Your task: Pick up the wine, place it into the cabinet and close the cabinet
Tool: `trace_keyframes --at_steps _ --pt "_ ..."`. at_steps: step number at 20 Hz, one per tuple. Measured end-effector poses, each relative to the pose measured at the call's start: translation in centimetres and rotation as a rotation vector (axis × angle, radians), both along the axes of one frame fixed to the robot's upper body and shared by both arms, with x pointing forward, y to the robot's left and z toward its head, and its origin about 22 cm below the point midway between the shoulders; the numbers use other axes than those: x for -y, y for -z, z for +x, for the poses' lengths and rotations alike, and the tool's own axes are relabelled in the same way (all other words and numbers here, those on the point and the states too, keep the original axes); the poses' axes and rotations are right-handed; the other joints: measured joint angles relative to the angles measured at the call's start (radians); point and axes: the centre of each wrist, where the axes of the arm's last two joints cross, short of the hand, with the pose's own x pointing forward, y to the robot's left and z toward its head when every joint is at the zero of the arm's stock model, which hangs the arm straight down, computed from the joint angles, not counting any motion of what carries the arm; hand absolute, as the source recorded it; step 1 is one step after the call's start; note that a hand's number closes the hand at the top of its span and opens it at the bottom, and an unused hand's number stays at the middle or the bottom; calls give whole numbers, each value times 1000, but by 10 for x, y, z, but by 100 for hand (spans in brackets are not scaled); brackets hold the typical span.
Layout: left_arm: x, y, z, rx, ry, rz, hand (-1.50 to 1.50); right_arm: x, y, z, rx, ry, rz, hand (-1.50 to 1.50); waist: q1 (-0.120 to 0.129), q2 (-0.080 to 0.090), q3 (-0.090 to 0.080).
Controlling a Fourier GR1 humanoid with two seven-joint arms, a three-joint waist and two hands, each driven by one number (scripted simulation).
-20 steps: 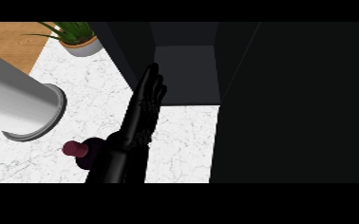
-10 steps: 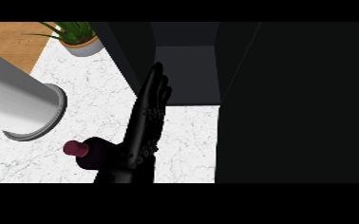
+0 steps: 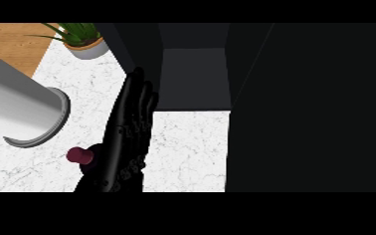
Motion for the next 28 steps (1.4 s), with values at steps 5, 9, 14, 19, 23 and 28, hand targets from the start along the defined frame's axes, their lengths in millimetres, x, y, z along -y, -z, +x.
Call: trace_keyframes --at_steps 5,9,14,19,23,28 --pt "-10 -5 -2 1 -48 -3 -150 -1 -2 2 4 6 1 -150 2 1 0" --pt "-19 -2 2 -21 -94 21 -150 -1 -3 2 2 12 -5 -150 2 2 -1" --pt "-34 -2 12 -33 -173 71 -150 1 -4 3 8 14 -25 -150 1 3 -1" --pt "-50 5 18 -66 -244 131 -150 -2 -5 3 4 6 -22 -150 3 2 -1" --pt "-61 8 22 -76 -293 149 -150 -2 -7 4 6 8 -27 -150 1 3 -2" --pt "-75 21 23 -118 -339 172 -150 -3 -8 5 7 12 -21 -150 1 3 -2"
